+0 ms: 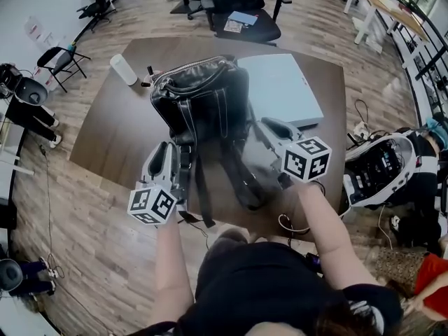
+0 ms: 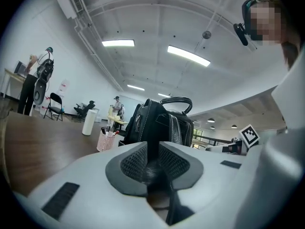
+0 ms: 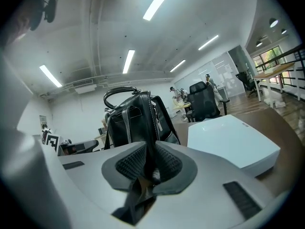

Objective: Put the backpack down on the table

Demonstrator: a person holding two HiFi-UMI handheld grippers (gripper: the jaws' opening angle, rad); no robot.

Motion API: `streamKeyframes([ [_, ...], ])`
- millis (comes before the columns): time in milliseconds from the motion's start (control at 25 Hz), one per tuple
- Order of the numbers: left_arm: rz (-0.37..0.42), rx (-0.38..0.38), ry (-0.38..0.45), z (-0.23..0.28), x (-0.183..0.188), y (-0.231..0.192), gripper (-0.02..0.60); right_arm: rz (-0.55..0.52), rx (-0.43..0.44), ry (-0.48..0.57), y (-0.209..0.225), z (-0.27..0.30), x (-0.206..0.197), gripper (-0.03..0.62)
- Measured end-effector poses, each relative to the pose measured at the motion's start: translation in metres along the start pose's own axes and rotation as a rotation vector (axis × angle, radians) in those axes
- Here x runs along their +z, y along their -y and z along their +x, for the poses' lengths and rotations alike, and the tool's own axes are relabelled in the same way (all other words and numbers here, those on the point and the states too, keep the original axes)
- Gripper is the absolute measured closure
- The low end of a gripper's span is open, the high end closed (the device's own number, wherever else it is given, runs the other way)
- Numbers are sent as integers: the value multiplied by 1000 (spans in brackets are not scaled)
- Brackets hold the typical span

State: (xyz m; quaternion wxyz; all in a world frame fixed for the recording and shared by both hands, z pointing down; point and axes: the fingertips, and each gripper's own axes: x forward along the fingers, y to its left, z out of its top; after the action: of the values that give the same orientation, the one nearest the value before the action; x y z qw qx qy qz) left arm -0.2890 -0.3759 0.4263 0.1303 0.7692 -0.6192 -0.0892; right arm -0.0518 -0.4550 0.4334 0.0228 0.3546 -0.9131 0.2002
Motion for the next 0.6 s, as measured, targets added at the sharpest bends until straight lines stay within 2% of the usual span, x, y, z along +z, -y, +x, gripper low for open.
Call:
streamKeyframes([
  [320, -27, 45, -17, -28, -6, 15, 522, -22, -46, 22, -13, -22, -2, 569],
  [480, -32, 61, -51, -35, -14, 24, 528, -2, -71, 12, -14, -28, -10, 577],
  [600, -8, 72, -90, -38, -18, 31, 532, 3, -88, 3, -16, -31, -16, 577],
])
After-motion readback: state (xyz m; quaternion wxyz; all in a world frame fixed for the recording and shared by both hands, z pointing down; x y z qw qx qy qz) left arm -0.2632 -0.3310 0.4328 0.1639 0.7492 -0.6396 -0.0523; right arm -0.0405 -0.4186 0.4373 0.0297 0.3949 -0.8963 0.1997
